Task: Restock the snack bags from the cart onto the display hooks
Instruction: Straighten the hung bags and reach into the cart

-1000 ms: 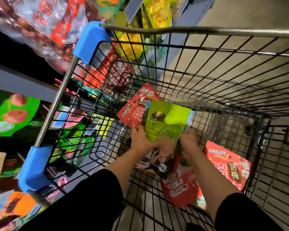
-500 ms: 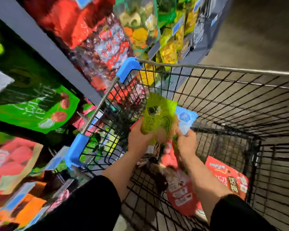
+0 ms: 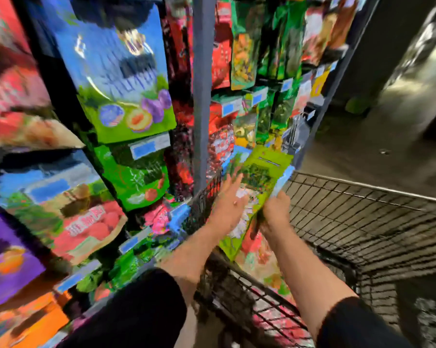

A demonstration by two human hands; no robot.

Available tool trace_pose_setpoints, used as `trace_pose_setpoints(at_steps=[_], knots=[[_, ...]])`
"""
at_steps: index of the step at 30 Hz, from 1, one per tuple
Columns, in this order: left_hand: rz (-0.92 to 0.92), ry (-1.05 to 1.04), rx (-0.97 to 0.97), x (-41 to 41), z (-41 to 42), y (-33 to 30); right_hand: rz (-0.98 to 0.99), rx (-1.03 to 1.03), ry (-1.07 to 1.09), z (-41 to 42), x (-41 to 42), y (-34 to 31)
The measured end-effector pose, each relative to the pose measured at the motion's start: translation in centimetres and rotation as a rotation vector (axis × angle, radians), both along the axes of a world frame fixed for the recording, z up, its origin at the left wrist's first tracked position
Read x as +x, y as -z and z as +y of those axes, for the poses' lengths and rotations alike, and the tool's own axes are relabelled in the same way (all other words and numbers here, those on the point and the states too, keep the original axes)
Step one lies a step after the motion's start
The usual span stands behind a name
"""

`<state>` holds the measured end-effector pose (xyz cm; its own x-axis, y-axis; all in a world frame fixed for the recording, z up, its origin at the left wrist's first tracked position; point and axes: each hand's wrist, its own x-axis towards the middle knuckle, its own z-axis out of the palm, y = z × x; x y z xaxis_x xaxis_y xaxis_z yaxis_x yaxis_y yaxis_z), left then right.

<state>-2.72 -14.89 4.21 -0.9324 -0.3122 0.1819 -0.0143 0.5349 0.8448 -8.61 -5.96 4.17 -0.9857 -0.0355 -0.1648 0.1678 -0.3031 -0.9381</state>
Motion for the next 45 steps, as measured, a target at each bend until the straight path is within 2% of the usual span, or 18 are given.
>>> trace_pose_setpoints(at_steps=[2, 6, 11, 15, 23, 27, 31, 38, 45], knots=[[0.014, -0.075, -0.029, 2.4, -1.3, -1.1, 0.051, -0.057, -0.009, 0.2, 2.1, -1.7], [0.081, -0.231, 0.051, 7.3, -3.0, -3.6, 0.083, -0.143, -0.014, -0.3, 6.6, -5.3], [0.137, -0.373, 0.051, 14.1, -5.8, -6.2, 0.231, -0.196, -0.185, -3.6, 11.9, -8.8], [0.250, -0.664, 0.101, 21.2, -9.7, -6.5, 0.262, -0.250, -0.357, -7.7, 14.7, -9.9], [0.324, -1.187, 0.156, 36.7, -12.4, -4.4, 0.335, -0.023, -0.797, -16.7, 23.2, -7.6], [0.209, -1.382, 0.224, 40.8, -11.5, -2.9, 0.327, 0.090, -1.008, -18.9, 26.7, -6.0], [0.185, -1.435, 0.262, 42.0, -12.0, 0.3, 0.350, 0.195, -1.081, -19.6, 26.9, -3.8], [0.084, -1.397, 0.301, 37.5, -10.3, -0.2, 0.154, 0.187, -1.025, -19.5, 20.4, -0.3], [0.063, -1.387, 0.296, 34.1, -10.9, 1.0, 0.103, 0.244, -1.004, -20.8, 15.4, 1.7]])
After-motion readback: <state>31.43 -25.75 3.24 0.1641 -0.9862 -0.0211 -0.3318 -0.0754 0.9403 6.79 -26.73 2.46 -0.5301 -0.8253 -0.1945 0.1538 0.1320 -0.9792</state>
